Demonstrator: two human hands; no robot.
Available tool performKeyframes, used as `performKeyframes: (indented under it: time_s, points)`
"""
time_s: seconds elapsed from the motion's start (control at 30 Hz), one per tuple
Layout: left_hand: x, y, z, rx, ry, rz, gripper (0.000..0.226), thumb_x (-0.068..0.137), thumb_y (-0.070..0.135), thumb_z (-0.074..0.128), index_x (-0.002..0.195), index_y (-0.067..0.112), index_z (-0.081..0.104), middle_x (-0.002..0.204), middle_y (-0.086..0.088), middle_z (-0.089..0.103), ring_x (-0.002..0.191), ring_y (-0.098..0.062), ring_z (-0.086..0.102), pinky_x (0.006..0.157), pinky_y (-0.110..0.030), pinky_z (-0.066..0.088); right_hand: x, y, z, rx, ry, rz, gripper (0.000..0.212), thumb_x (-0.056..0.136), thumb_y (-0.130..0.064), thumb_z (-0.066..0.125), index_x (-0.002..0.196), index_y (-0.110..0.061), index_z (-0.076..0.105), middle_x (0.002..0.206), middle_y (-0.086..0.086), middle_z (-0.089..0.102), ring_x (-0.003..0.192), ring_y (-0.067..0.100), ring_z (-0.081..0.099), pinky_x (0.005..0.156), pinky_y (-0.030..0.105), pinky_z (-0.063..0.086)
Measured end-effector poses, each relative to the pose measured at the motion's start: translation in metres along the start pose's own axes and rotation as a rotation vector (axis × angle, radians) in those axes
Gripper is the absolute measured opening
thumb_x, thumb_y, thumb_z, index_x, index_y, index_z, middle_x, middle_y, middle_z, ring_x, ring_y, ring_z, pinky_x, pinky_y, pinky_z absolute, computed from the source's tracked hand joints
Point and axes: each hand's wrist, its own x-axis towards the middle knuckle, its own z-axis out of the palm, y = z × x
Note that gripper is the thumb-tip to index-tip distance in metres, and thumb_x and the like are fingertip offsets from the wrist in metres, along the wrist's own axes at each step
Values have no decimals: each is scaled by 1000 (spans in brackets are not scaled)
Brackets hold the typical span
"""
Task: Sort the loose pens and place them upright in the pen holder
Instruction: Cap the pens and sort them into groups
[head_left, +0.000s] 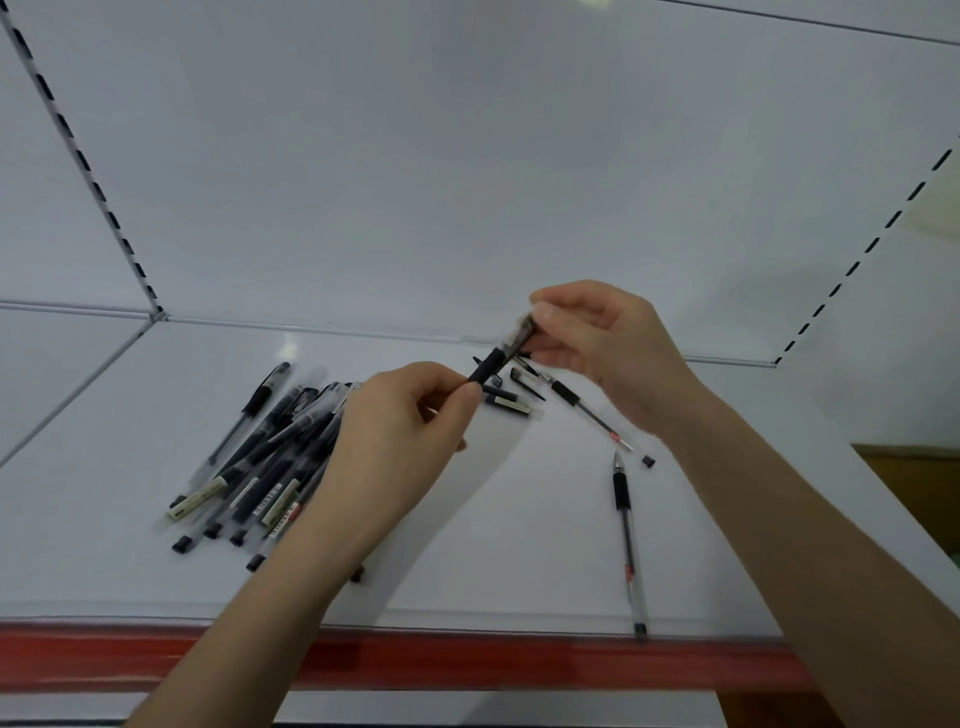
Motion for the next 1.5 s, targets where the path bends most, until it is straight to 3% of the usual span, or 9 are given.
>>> performKeyframes:
  time_s: [0.07, 0.2, 0.3, 0.5, 0.73, 0.93, 1.1, 1.27, 1.5]
  points:
    - [-4, -8, 0, 279, -4, 35, 20, 84, 25, 59, 76, 10, 68, 68, -1, 60, 65, -14, 55, 60, -30, 44, 15, 7, -16, -118, 96, -8, 6, 86, -6, 61, 89, -11, 63, 75, 3, 67, 63, 8, 67, 67, 20, 57]
    - [-19, -19, 0, 653, -115, -7, 22, 87, 38, 51, 91, 23, 67, 87, 5, 56, 78, -13, 51, 53, -19, 32, 37, 33, -33, -607, 105, -9, 3, 83, -10, 64, 85, -10, 65, 73, 4, 64, 66, 12, 59, 70, 23, 50]
    - [-24, -21, -1, 744, -129, -7, 24, 88, 42, 47, 101, 27, 60, 97, 7, 59, 88, -14, 56, 62, -24, 36, 44, 46, -23, -828, 3, -40, 7, 80, -10, 66, 85, -6, 68, 82, 11, 68, 73, 14, 57, 62, 12, 42]
    - [-25, -25, -2, 747, -172, 1, 33, 87, 52, 47, 107, 27, 55, 95, 9, 61, 88, -11, 58, 69, -24, 45, 53, 59, -4, -1119, -227, -41, 19, 80, -7, 63, 98, -1, 65, 103, 15, 66, 96, 28, 61, 86, 34, 47]
    - [-1, -21, 0, 588, -193, 78, 17, 89, 28, 52, 83, 17, 63, 73, 6, 63, 68, -14, 56, 63, -28, 45, 46, 44, -37, -678, 109, -58, 14, 79, -9, 65, 92, -12, 67, 73, -5, 62, 61, -2, 56, 55, 7, 39]
    - [44, -8, 48, 505, -379, 152, 17, 89, 20, 51, 85, 9, 63, 83, -4, 65, 82, -23, 61, 75, -30, 46, 12, 39, -90, -566, 308, -22, 11, 82, -11, 65, 91, -14, 61, 75, -8, 59, 66, 5, 54, 65, 21, 44]
    - [70, 3, 99, 686, -354, 127, 40, 87, 46, 50, 71, 9, 52, 76, -6, 53, 80, -30, 56, 68, -31, 41, -16, 53, -114, -568, 372, 61, 12, 81, -12, 66, 92, -14, 60, 77, -4, 61, 71, 13, 56, 70, 27, 46]
    - [82, 13, 123, 837, -382, 143, 47, 85, 58, 47, 91, 12, 53, 98, -9, 61, 97, -30, 58, 71, -31, 37, -33, 61, -120, -570, 359, 88, 11, 81, -13, 66, 91, -13, 61, 77, -5, 61, 70, 10, 57, 66, 23, 45]
    - [88, 12, 123, 782, -417, 69, 47, 83, 57, 51, 82, 11, 44, 78, -3, 48, 77, -25, 47, 71, -31, 38, -36, 68, -120, -574, 343, 113, 9, 81, -11, 66, 88, -14, 61, 74, -6, 61, 71, 13, 58, 66, 22, 43]
